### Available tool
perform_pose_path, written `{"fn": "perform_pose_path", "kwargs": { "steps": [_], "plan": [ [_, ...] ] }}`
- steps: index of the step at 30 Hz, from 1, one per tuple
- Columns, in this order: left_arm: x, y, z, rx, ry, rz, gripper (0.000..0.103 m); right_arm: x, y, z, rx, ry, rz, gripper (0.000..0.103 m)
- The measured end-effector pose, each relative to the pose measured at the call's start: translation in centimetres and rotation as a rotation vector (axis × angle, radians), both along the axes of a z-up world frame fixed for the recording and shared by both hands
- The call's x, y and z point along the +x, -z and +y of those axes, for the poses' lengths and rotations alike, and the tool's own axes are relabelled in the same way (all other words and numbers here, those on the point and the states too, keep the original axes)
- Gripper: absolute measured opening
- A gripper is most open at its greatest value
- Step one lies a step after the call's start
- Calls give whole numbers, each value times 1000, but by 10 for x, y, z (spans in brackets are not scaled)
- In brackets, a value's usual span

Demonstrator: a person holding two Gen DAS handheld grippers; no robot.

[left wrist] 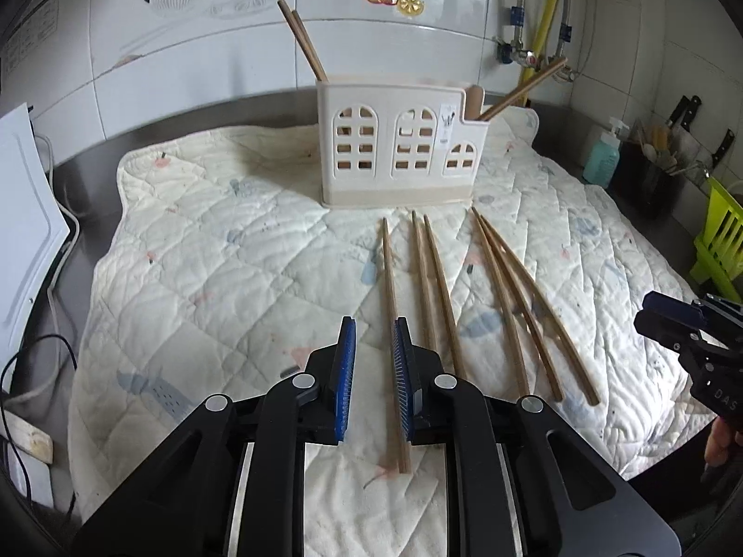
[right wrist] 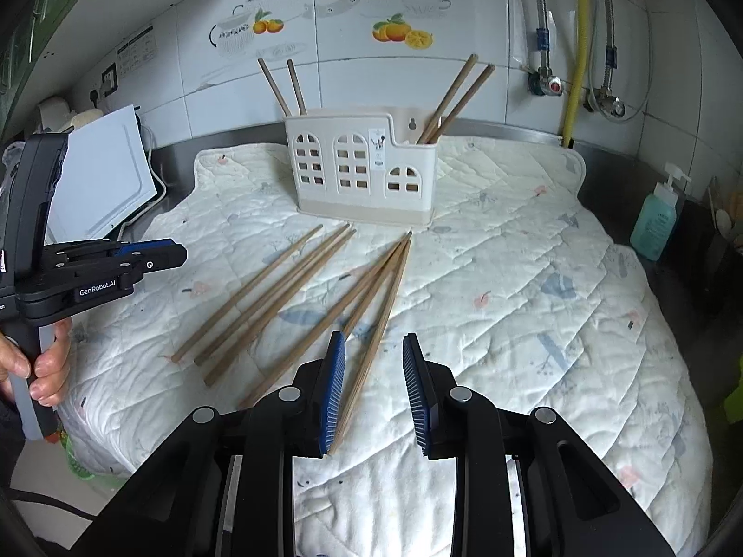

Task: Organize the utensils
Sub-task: 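Close the right tool on a chopstick while the left tool grasps another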

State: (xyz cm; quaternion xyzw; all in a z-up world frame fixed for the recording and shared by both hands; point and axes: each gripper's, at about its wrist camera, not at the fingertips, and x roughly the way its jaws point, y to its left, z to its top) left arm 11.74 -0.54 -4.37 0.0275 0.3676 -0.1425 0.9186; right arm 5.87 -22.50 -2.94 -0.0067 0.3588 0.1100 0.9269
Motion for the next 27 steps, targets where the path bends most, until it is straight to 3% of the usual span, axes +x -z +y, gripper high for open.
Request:
{"fn": "perform_pose_path", "kwargs": {
  "steps": [6,14,21,27],
  "plan": [
    [-5,30,-6,14,-1,70,19,-5,31,5,18,16,56,26],
    [-3,49,-9,6,8,119,19,0,48,10,46,22,105,25],
    [1,55,-10,-8,7,127,19,3,55,18,16,26,116,23],
    [0,56,-15,24,5,108,17,2,56,19,-17,37,102,13]
  ]
}}
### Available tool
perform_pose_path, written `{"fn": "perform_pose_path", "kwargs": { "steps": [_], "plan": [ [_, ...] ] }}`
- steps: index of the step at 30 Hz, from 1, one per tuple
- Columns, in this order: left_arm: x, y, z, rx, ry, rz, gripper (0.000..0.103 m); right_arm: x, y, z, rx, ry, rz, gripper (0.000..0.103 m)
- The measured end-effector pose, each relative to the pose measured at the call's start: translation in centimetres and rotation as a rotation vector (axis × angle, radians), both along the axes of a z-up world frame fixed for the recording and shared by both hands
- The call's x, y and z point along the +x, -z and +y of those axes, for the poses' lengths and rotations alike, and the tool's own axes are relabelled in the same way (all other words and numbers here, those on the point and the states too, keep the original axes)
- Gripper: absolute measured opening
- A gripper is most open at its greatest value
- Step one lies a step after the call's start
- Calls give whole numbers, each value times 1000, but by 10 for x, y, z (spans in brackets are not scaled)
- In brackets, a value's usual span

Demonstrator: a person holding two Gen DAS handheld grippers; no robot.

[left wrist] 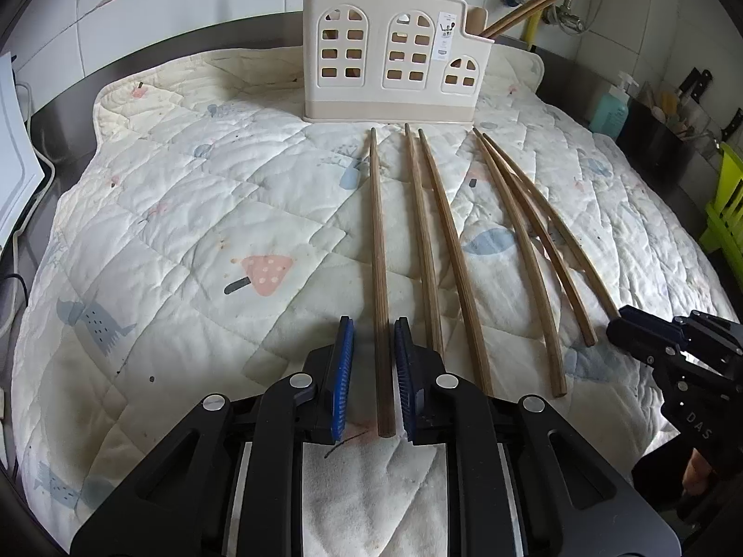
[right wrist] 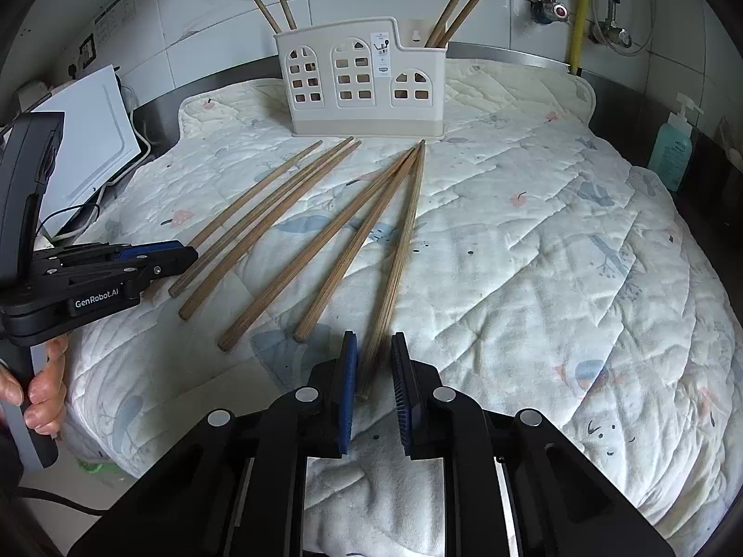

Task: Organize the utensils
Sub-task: 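Close the right tool on a chopstick while the left tool grasps another, then lift the right tool's chopstick toward the holder while the left tool carries its own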

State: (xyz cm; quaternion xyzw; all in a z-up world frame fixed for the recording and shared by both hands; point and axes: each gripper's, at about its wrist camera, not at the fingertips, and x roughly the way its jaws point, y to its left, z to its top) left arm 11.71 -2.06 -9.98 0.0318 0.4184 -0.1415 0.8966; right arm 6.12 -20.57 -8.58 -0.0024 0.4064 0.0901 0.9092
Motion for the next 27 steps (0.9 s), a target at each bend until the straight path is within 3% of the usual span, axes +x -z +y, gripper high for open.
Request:
{"fn": "perform_pose_path", "kwargs": {
  "steps": [3,9,17,27],
  "plan": [
    [-2,0,-6,33,-4,-10,15,-1,0,-2,8,5,-2,10],
    [0,-5,-2,12,-1,5,6,-6,-14,-10,3,19,-34,7],
    [-2,-19,6,-34,3,-21,5,-14,-55,-18,-12,20,-147,7],
    [4,-65,12,-78,13,-116,5,-2,-117,-21,-3,-32,-289,7]
  ]
}}
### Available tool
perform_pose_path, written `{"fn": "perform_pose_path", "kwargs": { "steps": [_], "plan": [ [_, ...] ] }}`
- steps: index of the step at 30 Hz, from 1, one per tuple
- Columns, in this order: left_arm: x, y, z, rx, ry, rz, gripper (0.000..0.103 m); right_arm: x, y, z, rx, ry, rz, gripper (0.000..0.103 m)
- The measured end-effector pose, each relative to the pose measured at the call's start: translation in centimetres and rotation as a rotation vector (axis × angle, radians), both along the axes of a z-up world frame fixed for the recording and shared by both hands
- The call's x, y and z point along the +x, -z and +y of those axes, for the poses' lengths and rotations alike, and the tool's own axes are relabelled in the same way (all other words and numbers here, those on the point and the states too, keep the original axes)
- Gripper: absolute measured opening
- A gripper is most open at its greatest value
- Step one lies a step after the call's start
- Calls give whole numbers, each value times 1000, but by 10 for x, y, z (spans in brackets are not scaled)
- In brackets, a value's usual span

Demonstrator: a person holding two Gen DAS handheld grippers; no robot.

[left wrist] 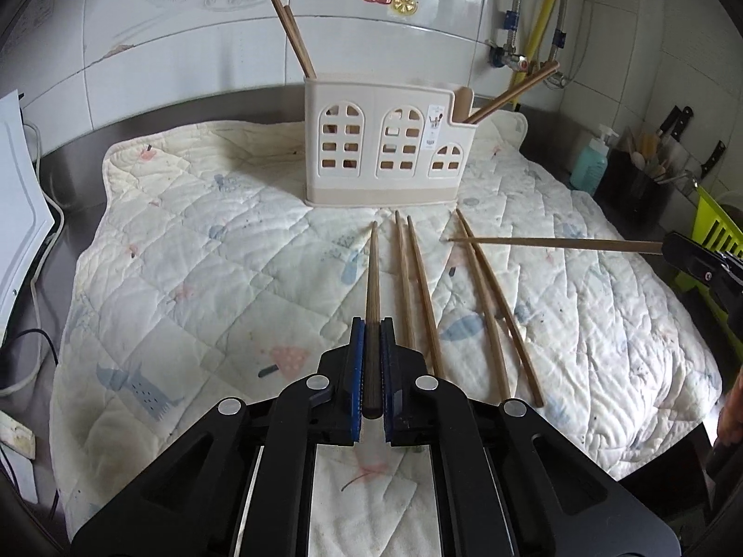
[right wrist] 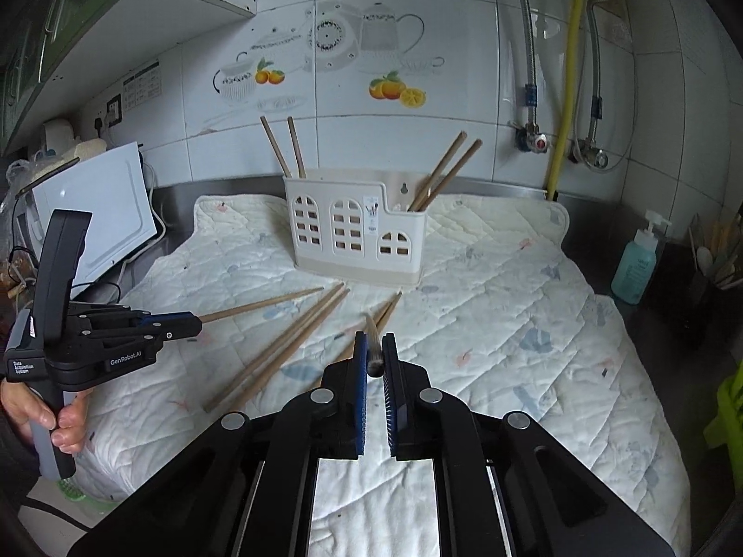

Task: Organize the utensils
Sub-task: 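Lift the right tool's chopstick toward the holder while the left tool carries its own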

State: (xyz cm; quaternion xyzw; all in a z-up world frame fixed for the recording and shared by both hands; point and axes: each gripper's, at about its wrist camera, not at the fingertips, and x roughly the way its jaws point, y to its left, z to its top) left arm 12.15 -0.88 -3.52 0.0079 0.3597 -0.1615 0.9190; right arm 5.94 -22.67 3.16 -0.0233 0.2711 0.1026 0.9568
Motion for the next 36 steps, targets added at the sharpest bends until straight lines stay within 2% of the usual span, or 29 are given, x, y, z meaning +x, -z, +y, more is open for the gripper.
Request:
{"fn": "perform_pose_path", "kwargs": {
  "steps": [15,24,29,36],
  "plan": [
    [35,-76,-4,10,40,-127,5,56,-99,-19,46,-98,-85,7],
    [52,-133,-10,8,68,-219,5,81,-150,-20,-15,-102,-145,7],
    [61,-172,-14,-13,61,-306,5,98,-164,-19,-38,-85,-164,7],
    [87,-222,-21,-37,25,-424,5,128,-160,-11,-74,-80,-126,7]
  ]
}}
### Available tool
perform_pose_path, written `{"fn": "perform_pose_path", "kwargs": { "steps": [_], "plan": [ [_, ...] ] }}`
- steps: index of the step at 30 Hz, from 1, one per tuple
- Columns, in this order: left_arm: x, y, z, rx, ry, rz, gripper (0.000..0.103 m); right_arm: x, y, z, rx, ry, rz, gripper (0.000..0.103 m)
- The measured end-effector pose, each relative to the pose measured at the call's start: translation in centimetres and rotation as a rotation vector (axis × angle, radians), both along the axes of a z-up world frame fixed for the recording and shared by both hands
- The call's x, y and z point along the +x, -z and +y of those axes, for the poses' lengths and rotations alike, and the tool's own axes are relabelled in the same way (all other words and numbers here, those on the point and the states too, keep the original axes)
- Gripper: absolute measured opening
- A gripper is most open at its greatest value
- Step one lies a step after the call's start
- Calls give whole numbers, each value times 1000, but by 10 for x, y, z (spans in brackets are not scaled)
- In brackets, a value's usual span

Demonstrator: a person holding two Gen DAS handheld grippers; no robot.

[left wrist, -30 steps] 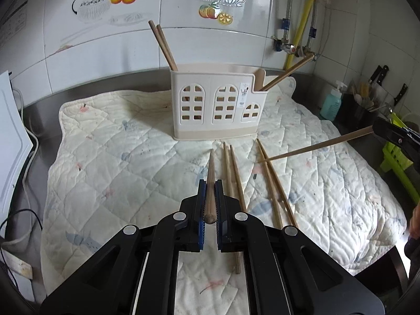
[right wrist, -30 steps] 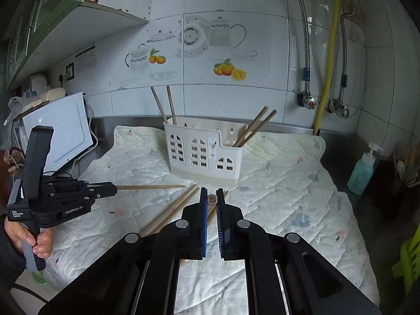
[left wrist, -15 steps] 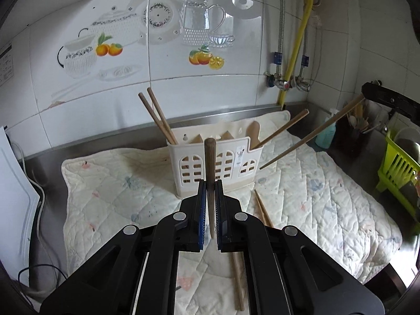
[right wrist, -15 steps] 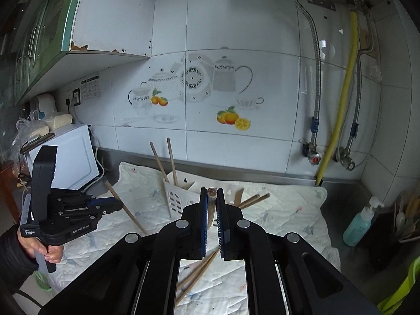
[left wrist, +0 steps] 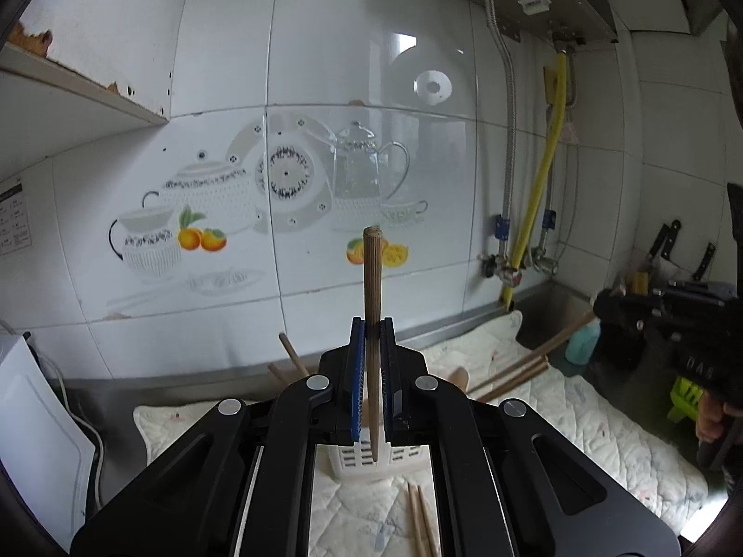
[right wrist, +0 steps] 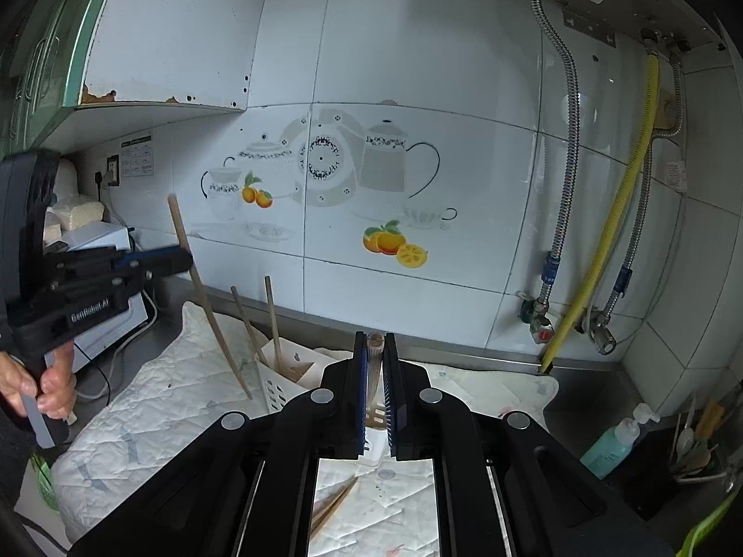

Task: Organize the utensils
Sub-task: 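Lift the right tool's chopstick toward the holder while the left tool carries its own, then open the right tool over the holder while the left tool releases its chopstick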

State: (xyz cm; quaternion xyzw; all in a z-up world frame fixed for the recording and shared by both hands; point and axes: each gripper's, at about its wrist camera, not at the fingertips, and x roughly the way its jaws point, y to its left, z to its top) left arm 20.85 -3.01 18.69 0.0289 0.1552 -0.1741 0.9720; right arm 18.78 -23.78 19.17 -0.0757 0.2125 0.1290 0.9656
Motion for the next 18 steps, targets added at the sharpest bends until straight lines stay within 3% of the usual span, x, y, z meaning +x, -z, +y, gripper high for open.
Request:
{"fn": "perform_pose_path", "kwargs": {
  "steps": [6,18],
  "plan": [
    [30,-13,-5,7,-53,-51,5,16,7,2,-9,-5,36,7],
    [78,24,-1,-19,-92,51,5,37,25,5,-9,-15,89,7]
  ]
}}
